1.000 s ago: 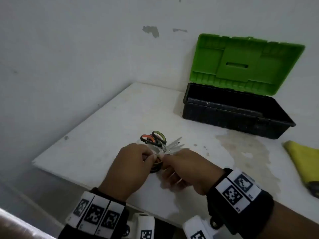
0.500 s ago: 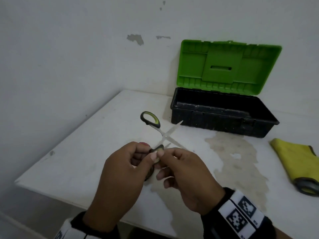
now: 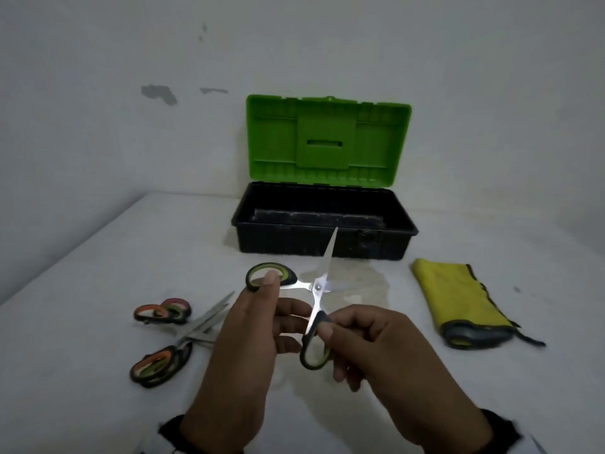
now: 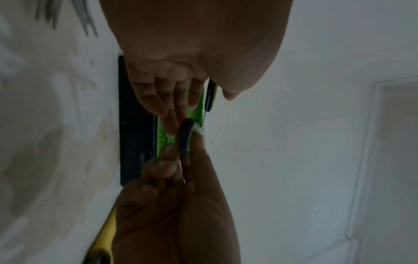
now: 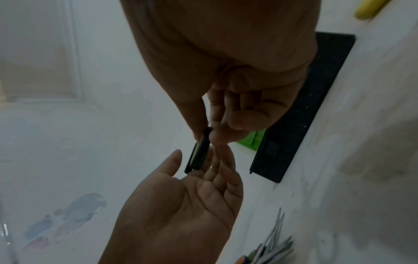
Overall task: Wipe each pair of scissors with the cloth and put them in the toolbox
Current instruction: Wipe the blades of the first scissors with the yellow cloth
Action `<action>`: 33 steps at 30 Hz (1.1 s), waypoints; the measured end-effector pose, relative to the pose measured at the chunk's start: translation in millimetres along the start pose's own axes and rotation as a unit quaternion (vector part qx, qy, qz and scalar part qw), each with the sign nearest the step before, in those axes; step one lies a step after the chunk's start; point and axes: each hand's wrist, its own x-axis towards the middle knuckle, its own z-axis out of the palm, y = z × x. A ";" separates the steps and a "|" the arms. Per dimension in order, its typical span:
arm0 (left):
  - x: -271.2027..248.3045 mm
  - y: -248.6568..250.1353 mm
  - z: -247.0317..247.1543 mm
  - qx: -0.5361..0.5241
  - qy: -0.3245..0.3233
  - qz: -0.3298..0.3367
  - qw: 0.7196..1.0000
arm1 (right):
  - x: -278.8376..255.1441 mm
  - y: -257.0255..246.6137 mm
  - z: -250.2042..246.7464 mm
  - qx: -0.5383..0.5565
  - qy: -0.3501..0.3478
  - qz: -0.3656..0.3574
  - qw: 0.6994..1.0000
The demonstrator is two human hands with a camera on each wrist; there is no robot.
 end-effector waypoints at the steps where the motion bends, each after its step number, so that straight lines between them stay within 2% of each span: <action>1: 0.4 -4.6 10.7 -0.012 0.011 0.001 1.000 | -1.0 3.2 -5.8 -0.002 0.007 0.003 1.000; 7: 5.0 -26.6 64.9 -0.041 0.091 0.006 0.995 | -1.8 17.8 -32.6 -0.071 0.051 -0.017 0.996; 12: 11.8 -34.8 93.8 -0.063 0.097 -0.012 0.993 | -3.0 17.2 -63.0 -0.185 0.092 -0.034 0.978; 15: 17.0 -38.2 102.7 -0.078 0.086 -0.042 0.992 | -3.3 15.2 -106.9 -0.283 0.141 -0.030 0.948; 20: 25.2 -43.2 112.5 -0.082 0.079 -0.067 0.991 | 14.4 25.4 -199.4 -0.447 0.180 0.051 0.875; 24: 28.7 -48.3 124.6 -0.054 0.067 -0.051 0.995 | 37.8 42.6 -241.7 -0.522 0.183 0.133 0.822; 27: 31.4 -52.5 130.6 -0.036 0.058 -0.037 0.997 | 51.9 52.2 -252.4 -0.572 0.153 0.184 0.784; 31: 36.5 -55.7 132.7 -0.026 0.045 -0.010 0.999 | 68.7 65.0 -256.6 -0.609 0.143 0.196 0.756; 33: 39.4 -55.7 131.7 -0.023 0.048 0.009 0.999 | 71.4 66.6 -258.5 -0.596 0.146 0.192 0.766</action>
